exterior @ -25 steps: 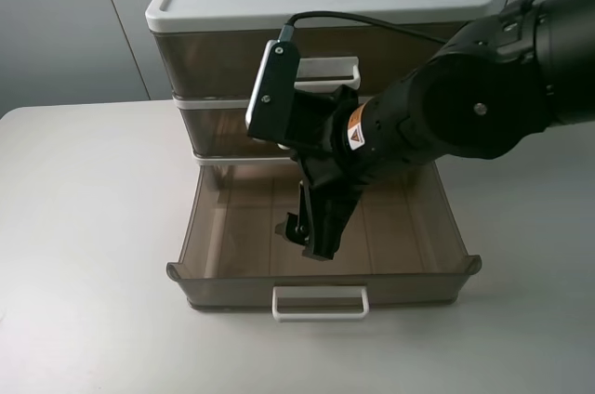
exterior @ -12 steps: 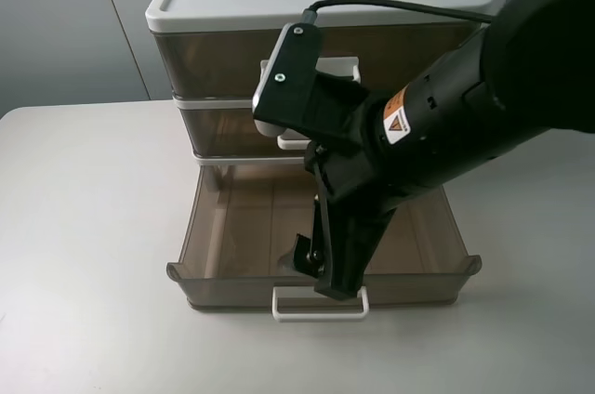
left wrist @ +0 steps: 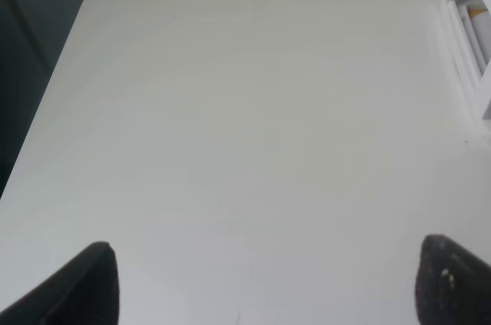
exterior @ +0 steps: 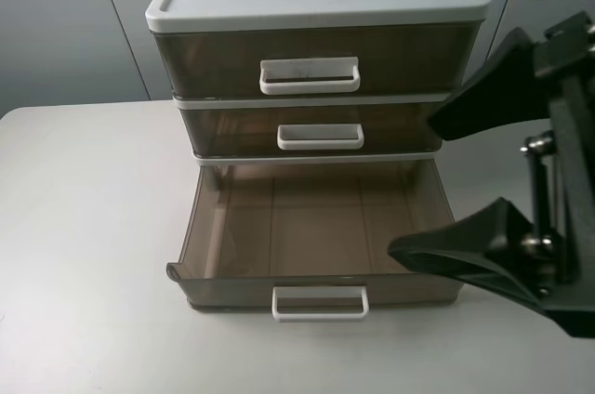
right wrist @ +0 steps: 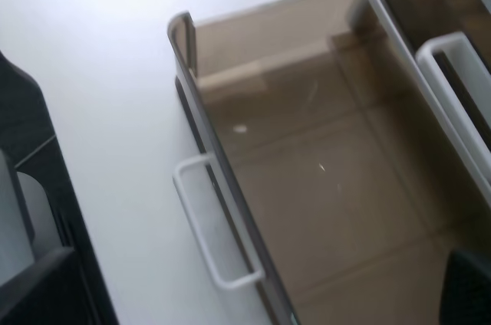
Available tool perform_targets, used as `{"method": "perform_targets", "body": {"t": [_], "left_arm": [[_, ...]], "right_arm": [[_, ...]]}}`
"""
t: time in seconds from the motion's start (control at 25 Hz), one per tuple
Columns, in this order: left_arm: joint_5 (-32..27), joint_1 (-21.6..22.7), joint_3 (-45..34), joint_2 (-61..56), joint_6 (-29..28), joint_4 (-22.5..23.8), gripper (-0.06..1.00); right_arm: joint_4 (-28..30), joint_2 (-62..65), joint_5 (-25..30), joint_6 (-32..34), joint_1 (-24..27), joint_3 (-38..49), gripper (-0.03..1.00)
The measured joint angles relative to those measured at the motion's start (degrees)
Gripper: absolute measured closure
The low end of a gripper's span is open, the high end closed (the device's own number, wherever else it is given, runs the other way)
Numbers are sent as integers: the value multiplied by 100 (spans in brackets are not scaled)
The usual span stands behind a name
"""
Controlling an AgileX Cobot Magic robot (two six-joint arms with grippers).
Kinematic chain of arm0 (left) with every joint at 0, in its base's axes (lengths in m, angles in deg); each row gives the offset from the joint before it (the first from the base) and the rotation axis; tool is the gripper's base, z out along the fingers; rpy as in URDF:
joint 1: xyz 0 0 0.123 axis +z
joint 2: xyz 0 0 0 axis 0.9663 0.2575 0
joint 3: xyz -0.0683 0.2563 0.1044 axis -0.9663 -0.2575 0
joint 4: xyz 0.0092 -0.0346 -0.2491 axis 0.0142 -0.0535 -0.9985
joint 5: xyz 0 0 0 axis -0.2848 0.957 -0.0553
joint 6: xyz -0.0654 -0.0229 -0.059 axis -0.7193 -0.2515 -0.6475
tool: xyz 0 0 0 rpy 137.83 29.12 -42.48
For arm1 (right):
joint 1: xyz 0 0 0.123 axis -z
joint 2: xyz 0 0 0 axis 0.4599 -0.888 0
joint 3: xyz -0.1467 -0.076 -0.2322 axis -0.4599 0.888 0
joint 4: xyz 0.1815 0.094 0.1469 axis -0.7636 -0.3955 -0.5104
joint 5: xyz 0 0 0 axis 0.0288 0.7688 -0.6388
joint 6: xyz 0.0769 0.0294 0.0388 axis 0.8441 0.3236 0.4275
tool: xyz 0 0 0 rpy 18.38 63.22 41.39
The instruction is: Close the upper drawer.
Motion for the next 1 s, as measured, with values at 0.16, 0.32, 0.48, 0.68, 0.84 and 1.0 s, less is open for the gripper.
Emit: {"method": "perform_targets", "body": {"t": [0.16, 0.32, 0.48, 0.68, 0.84, 1.0], "left_arm": [[0, 0, 0, 0, 0, 0, 20], [0, 0, 0, 0, 0, 0, 20], [0, 0, 0, 0, 0, 0, 20], [0, 0, 0, 0, 0, 0, 20], [0, 0, 0, 0, 0, 0, 20], [0, 0, 0, 0, 0, 0, 20]], "right_arm": [[104, 1136, 546, 387, 0, 520, 27], [104, 2083, 1126, 741, 0, 820, 27], [113, 2854, 1517, 919, 0, 1125, 27], [113, 3611, 1462, 998, 0, 1522, 27], [155, 3883, 1386, 1087, 0, 1571, 27], [527, 3928, 1371, 1552, -10, 1571, 27]]}}
